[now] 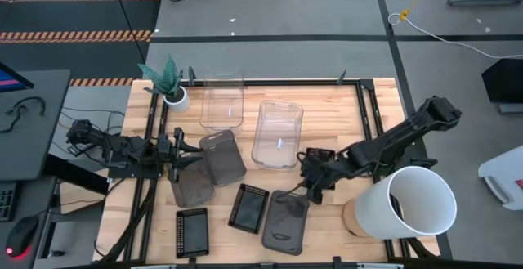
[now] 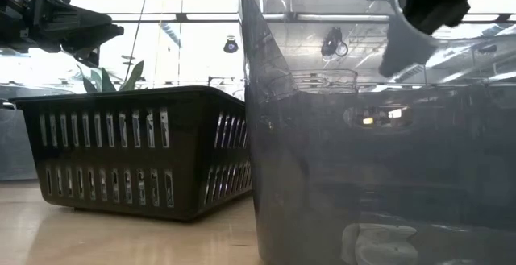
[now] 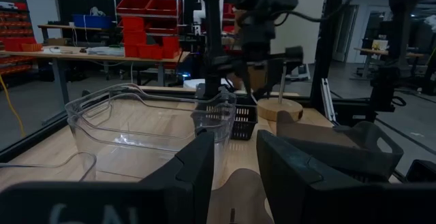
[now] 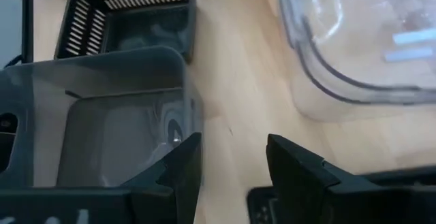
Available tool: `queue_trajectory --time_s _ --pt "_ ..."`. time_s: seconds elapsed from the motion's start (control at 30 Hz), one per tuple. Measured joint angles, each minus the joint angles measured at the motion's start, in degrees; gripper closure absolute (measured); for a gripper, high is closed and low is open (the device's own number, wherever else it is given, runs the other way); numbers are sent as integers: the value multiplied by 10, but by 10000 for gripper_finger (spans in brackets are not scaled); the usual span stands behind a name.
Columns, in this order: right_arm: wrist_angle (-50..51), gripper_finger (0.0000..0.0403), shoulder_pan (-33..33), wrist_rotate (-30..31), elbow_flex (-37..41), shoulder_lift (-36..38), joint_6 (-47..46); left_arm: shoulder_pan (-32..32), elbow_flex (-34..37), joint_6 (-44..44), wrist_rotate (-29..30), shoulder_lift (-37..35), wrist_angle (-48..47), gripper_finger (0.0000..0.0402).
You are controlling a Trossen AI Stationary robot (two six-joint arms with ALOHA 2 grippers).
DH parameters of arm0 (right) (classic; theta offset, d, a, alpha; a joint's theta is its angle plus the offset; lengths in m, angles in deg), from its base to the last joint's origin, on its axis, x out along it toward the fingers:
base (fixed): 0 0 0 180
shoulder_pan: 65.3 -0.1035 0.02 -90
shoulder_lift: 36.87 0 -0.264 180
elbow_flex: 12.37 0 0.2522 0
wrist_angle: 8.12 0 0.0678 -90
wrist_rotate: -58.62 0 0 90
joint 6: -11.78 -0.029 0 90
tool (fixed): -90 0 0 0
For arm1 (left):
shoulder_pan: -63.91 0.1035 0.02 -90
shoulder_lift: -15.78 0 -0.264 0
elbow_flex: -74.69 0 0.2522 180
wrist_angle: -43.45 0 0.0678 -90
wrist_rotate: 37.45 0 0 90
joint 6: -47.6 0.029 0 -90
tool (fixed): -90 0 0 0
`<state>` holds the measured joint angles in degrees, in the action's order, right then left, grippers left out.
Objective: Stack baskets by color
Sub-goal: Stack the left transparent bin on the right transparent bins
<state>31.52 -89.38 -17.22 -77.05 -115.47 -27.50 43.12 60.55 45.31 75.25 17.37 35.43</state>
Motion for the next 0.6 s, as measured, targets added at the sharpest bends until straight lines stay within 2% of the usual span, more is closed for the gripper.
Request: queue_trajectory --time_s 0.4,0.47,0.6 --pt "11 235 -32 30 -88 -66 -7 0 0 -1 0 0 1 283" --pt "13 235 -39 45 -89 -61 16 0 0 -31 0 0 8 283" --pt "6 237 -45 101 -89 -28 32 0 0 -143 0 0 12 283"
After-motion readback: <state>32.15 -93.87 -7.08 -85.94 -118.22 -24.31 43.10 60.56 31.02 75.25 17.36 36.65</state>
